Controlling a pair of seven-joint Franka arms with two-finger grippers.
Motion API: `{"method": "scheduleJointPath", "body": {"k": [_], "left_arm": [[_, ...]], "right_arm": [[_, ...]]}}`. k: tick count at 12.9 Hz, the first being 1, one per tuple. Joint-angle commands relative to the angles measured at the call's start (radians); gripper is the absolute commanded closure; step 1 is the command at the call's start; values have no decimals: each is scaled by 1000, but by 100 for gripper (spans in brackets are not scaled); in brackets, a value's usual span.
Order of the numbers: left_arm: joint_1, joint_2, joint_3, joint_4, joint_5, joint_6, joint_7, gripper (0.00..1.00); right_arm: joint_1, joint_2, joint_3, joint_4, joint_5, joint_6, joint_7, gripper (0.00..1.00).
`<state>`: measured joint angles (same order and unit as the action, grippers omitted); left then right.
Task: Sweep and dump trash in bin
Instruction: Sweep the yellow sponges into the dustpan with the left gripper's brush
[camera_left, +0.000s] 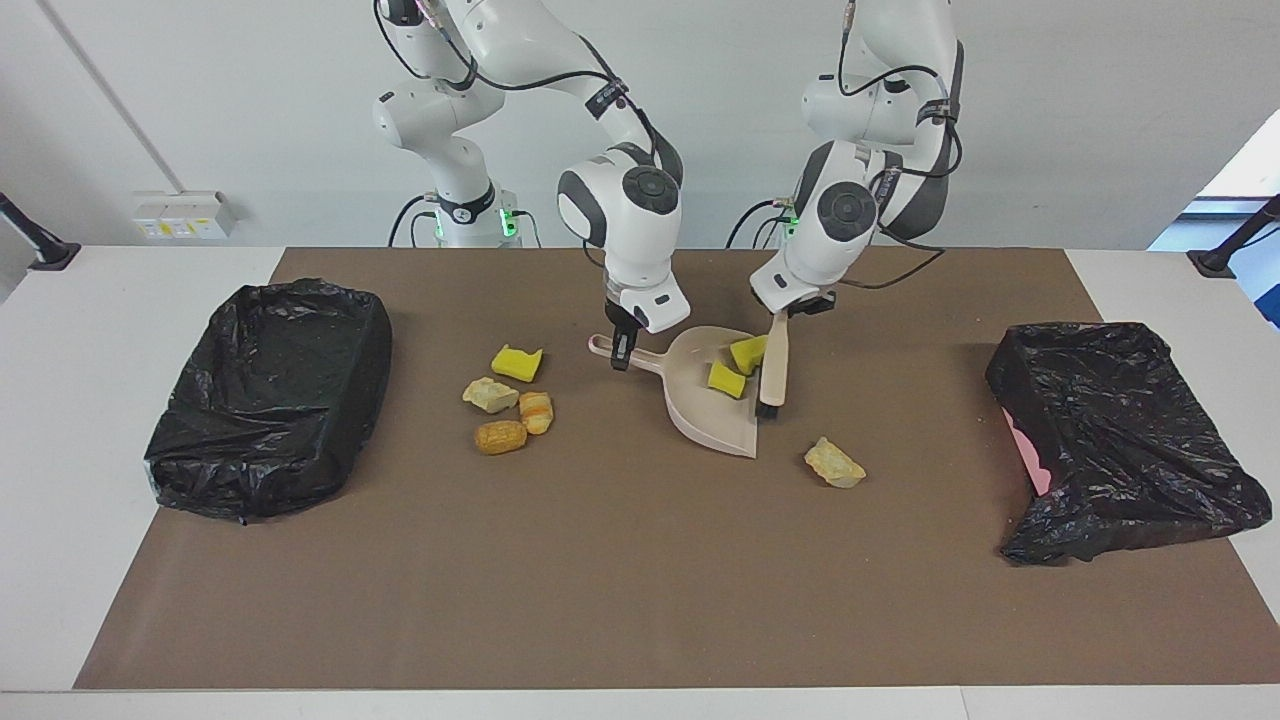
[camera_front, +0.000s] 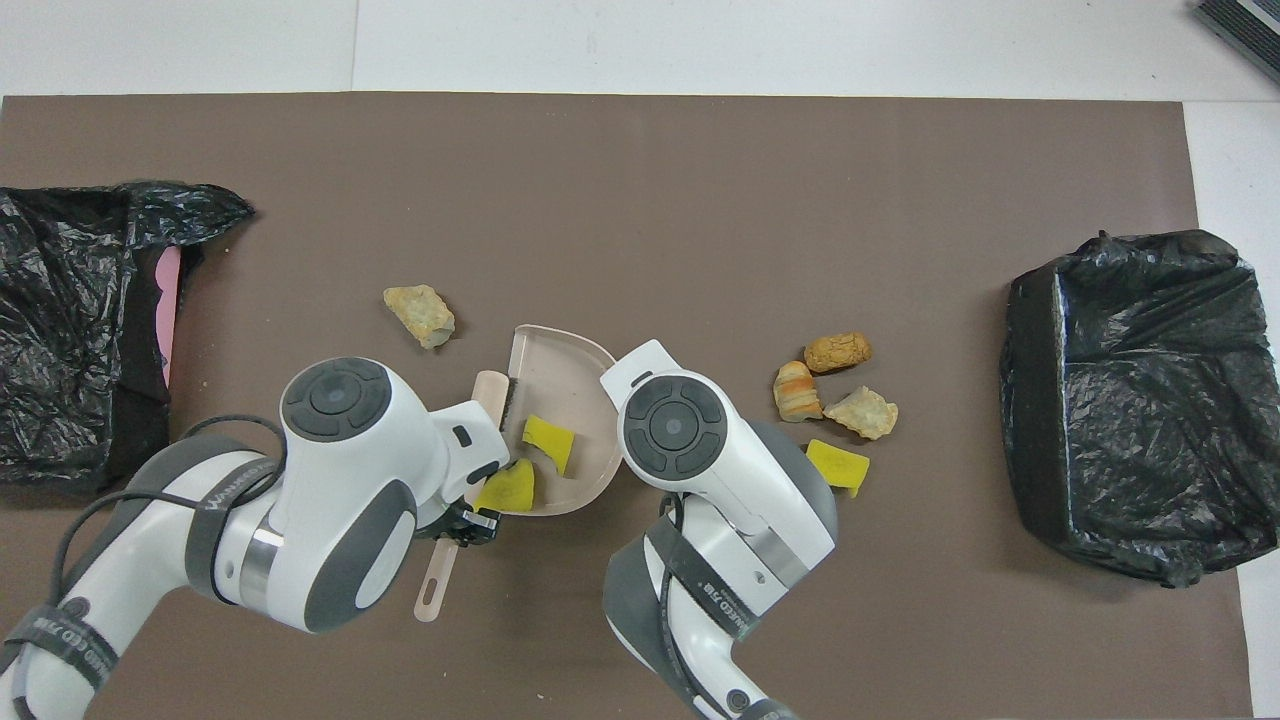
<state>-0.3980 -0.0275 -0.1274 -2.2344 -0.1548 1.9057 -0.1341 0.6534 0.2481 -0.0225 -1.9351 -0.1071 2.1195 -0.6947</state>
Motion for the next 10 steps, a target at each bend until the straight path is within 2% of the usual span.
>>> {"method": "scheduleJointPath", "body": {"k": [1,3,5,8,10], "left_arm": [[-64,-6,14,48,-19,-17,-29,100],[-42,11,23,126,-19,-74,-24,100],[28,15,23,199,-8,-134,-13,100],[122,27,25,206,13,-109,10,100],[151,50,25,208,140,-79,85,100]], "right_arm": [[2,-6,1,-15,-23,13,34,100],[2,-6,1,-15,-23,11,34,100],[2,-6,1,-15,-23,13,35,100],[5,-10,1,-15,-20,-5,145,100],[31,-16,3,-16,-20,-15,248,100]]}}
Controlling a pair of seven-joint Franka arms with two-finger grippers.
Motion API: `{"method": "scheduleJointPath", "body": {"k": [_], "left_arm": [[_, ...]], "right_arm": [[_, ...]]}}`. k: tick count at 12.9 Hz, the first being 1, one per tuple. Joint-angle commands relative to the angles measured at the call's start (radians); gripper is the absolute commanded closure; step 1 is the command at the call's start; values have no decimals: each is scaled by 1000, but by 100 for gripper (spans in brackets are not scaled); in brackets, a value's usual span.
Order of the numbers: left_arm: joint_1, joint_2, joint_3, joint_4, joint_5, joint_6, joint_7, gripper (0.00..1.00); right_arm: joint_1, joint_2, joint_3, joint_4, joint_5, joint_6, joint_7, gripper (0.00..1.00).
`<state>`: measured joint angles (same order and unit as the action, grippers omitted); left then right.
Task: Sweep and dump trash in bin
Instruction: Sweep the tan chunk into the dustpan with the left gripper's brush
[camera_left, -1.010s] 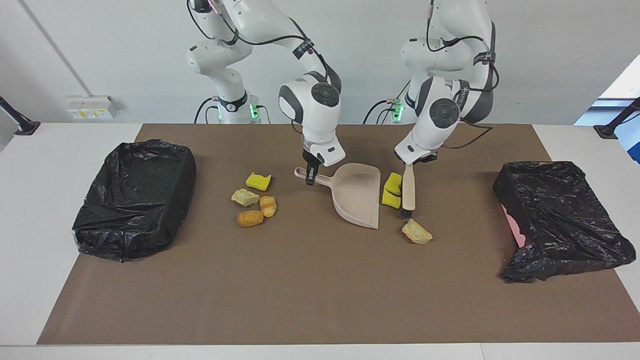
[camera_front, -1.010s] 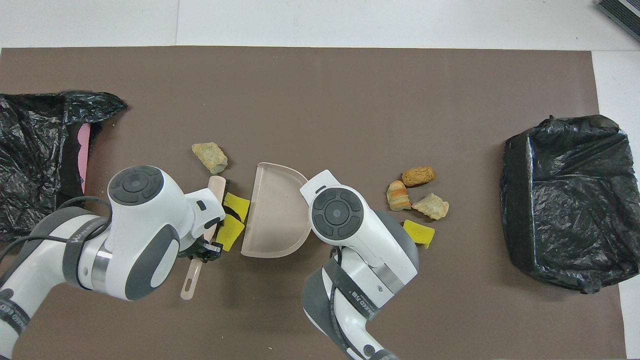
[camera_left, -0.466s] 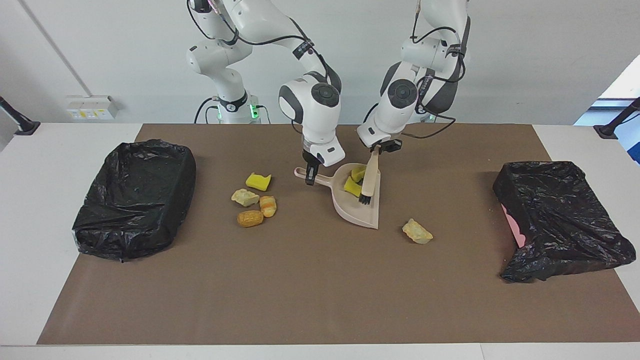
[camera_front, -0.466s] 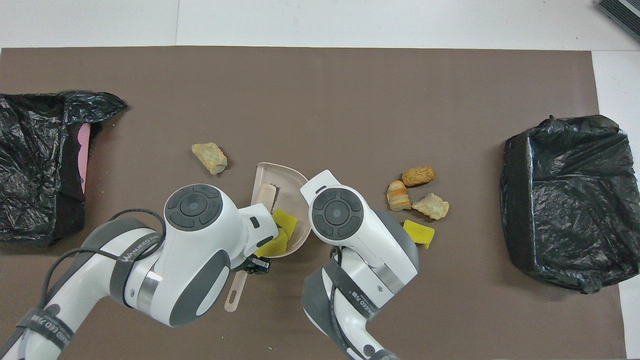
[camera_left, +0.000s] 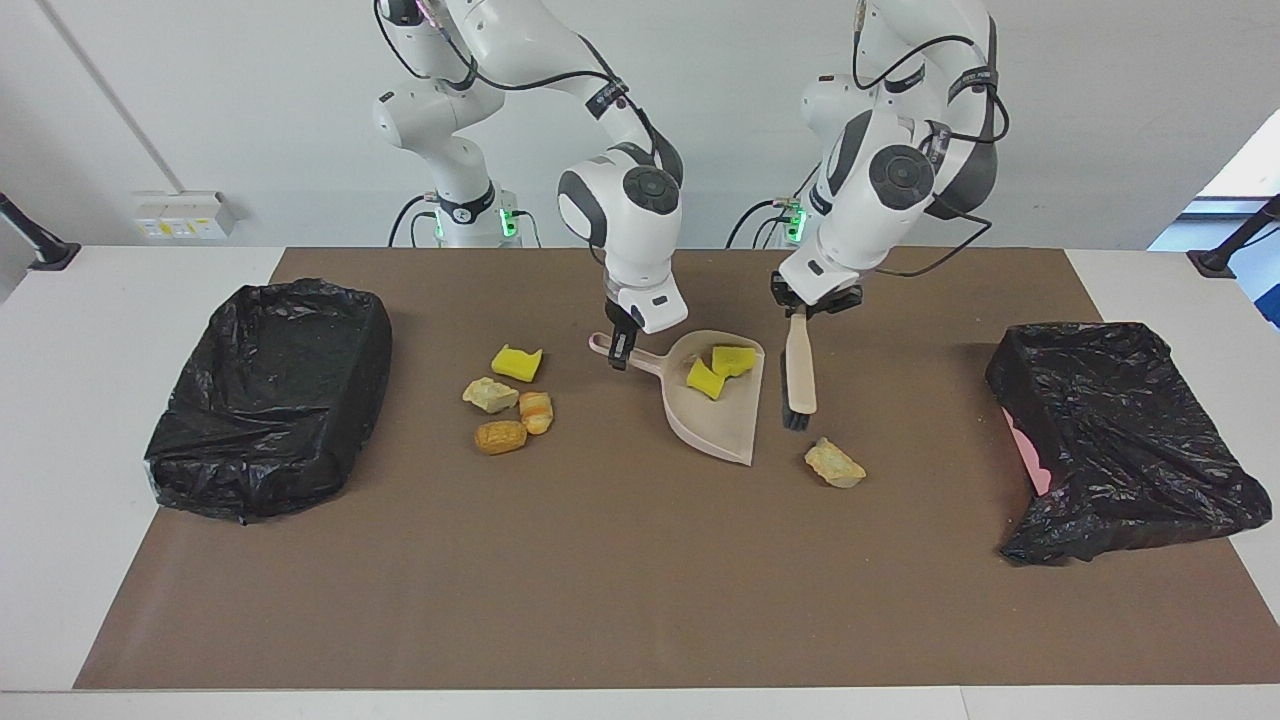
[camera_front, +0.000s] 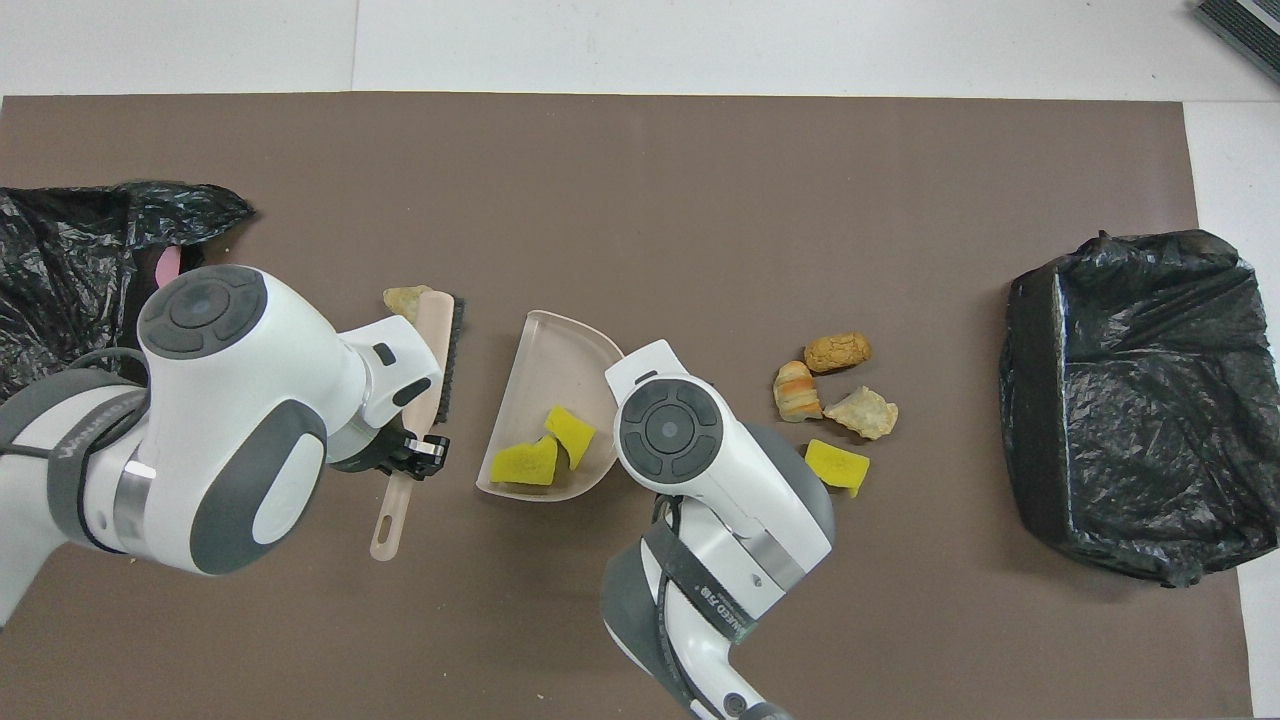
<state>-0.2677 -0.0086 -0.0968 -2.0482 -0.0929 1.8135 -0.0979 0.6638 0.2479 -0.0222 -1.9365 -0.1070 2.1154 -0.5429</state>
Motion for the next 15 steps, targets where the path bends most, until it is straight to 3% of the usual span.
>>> {"method": "scheduleJointPath", "body": {"k": [1,3,6,8,11,15], "left_arm": [[45,62,-6,31,137,21,87,100],[94,137,-6,94,168,55,115,100],[122,257,-8,195,326,90,124,100],[127,311,-8,233,337,144,124,100],[122,352,-8,231,338,185,133,100],[108,335,-15,217,331,83,291,100]], "right_arm": [[20,-16,2,-13,-19,-11,115,100],[20,-13,2,-15,-19,-6,118,100],[20,-12,2,-16,-19,2,117,100],[20,-12,2,-18,-19,2,117,100],[20,-10,2,-18,-17,11,118,100],[20,-10,2,-18,-16,9,117,100]]}}
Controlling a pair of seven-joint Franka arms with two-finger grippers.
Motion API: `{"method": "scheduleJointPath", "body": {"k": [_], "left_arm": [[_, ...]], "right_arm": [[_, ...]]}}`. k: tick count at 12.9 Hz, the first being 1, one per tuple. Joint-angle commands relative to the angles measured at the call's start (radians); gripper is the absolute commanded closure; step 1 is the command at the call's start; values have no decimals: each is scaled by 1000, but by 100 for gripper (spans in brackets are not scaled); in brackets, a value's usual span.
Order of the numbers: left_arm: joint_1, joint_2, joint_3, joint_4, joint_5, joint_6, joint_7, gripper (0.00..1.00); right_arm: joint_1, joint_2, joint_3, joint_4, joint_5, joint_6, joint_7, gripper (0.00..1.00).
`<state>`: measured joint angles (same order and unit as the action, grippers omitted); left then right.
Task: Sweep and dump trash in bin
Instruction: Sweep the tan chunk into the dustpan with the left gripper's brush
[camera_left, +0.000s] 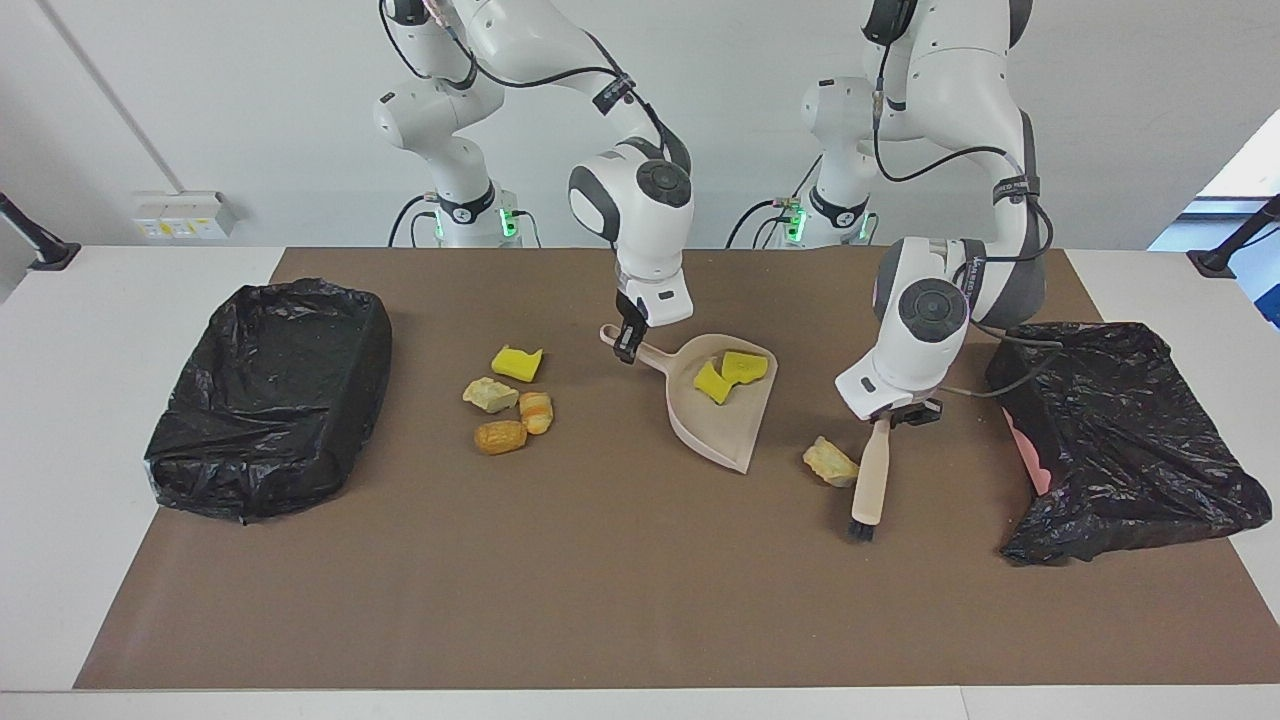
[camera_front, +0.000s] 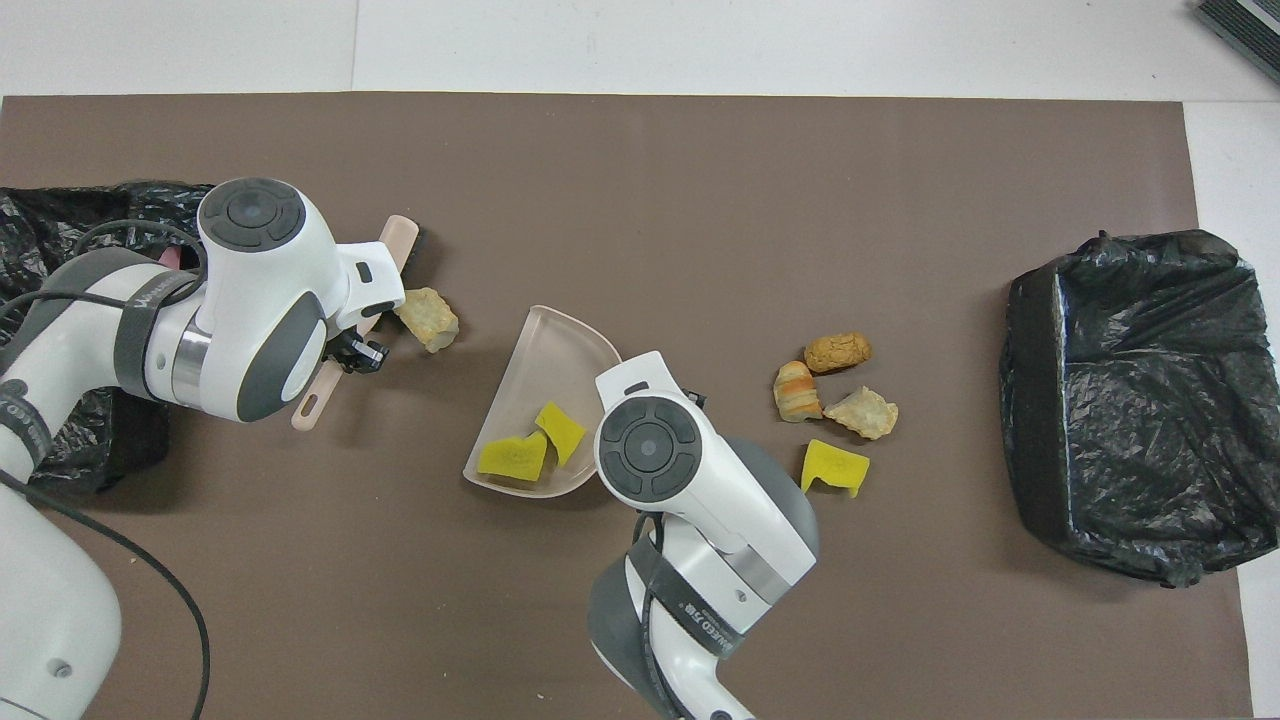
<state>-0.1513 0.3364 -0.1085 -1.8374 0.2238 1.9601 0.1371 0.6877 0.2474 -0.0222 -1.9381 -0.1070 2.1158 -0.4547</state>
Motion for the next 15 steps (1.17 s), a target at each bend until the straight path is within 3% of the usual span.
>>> {"method": "scheduleJointPath", "body": {"k": [1,9,12,15], "left_arm": [[-14,-11,-8,6,8,-97,79,100],[-178,-112,-11,-135,-162,-168,91,100],[-246,-134,-10,-132,-204,-243,85,100],[-235,-190,-2,-117,-225,-302,78,100]], "right_arm": [[-4,-10,1,-16,-16,9,28,100],[-4,-10,2,-18,-16,9,28,100],[-4,-10,2,-19,-16,9,28,100],[-4,-10,2,-19,-16,6,27,100]]}}
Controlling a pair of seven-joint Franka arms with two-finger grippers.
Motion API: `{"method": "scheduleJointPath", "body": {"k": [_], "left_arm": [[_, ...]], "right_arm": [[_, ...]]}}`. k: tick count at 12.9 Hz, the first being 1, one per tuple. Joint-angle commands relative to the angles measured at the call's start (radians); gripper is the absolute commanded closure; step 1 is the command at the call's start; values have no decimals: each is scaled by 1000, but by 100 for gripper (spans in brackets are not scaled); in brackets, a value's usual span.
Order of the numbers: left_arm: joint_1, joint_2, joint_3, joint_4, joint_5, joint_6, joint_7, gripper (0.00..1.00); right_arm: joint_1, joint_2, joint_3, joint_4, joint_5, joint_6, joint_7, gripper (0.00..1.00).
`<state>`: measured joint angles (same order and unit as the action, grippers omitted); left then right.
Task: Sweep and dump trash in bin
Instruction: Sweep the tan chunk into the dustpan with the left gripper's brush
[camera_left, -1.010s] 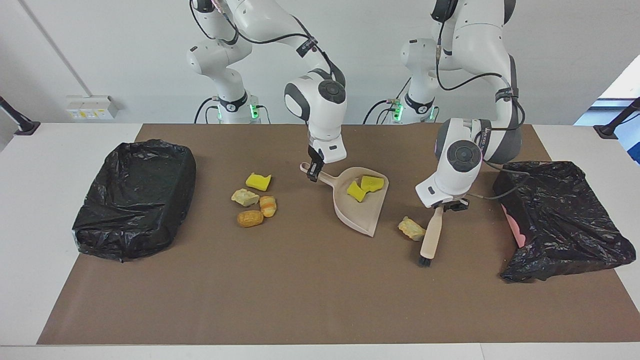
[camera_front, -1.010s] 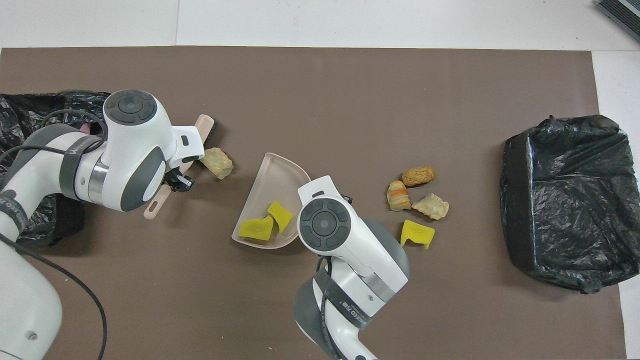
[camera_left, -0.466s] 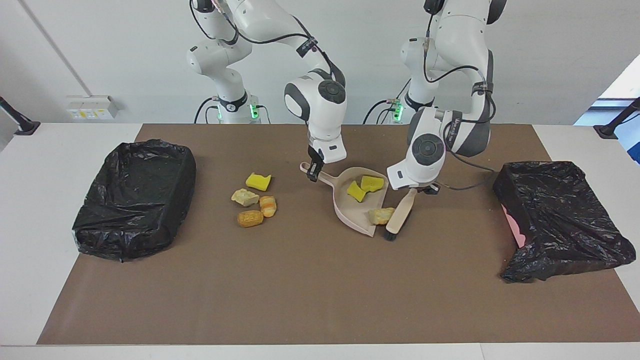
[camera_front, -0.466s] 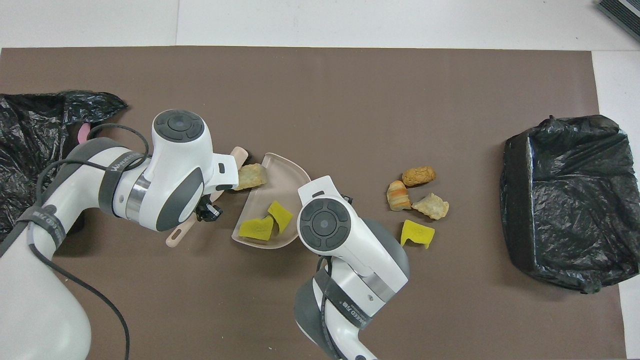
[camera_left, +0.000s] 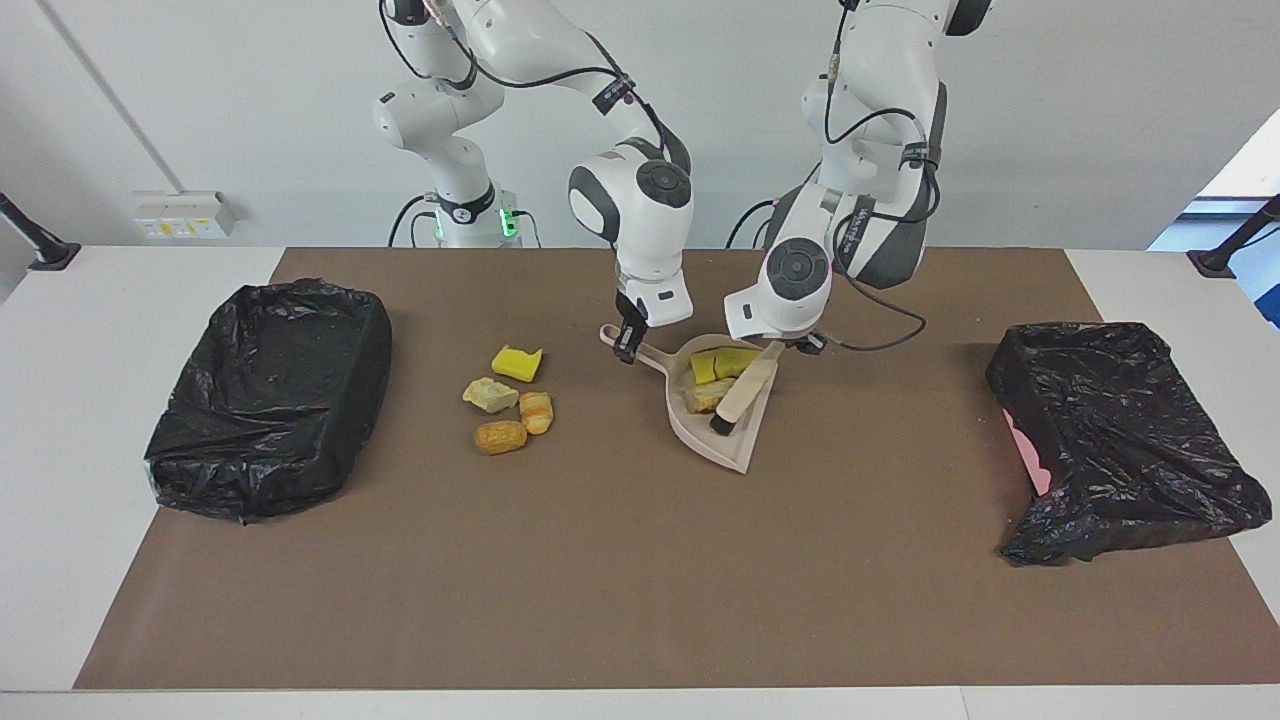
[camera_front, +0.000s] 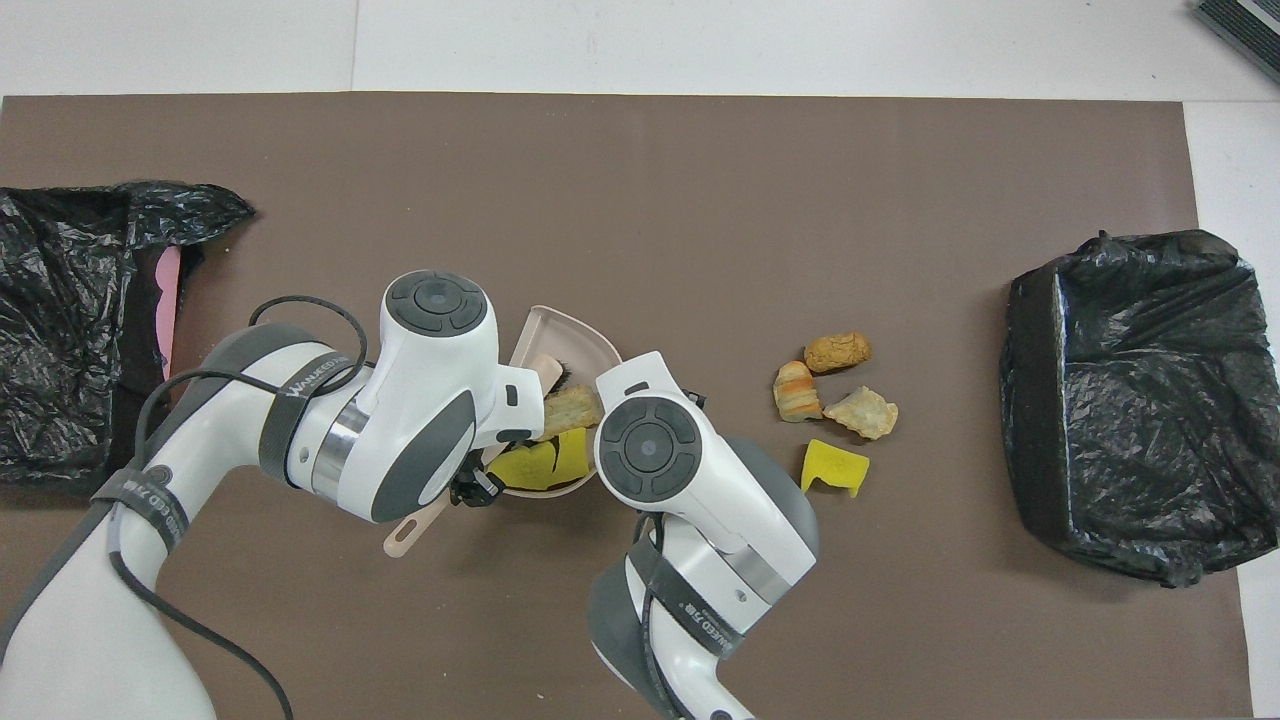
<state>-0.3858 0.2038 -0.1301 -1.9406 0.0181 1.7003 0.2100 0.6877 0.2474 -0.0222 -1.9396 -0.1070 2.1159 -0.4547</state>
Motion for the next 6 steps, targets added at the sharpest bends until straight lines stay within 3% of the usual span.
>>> {"method": "scheduleJointPath", "body": {"k": [1,6], "left_arm": [[1,-66,23,-14,-20,-51,3,100],[1,-124,26,-14,-20,-73,-182,100]], "right_arm": [[-5,-10,2,-18,-16,4,25,100],[-29,-35,-1,-1,-19,-45,-21,100]]}}
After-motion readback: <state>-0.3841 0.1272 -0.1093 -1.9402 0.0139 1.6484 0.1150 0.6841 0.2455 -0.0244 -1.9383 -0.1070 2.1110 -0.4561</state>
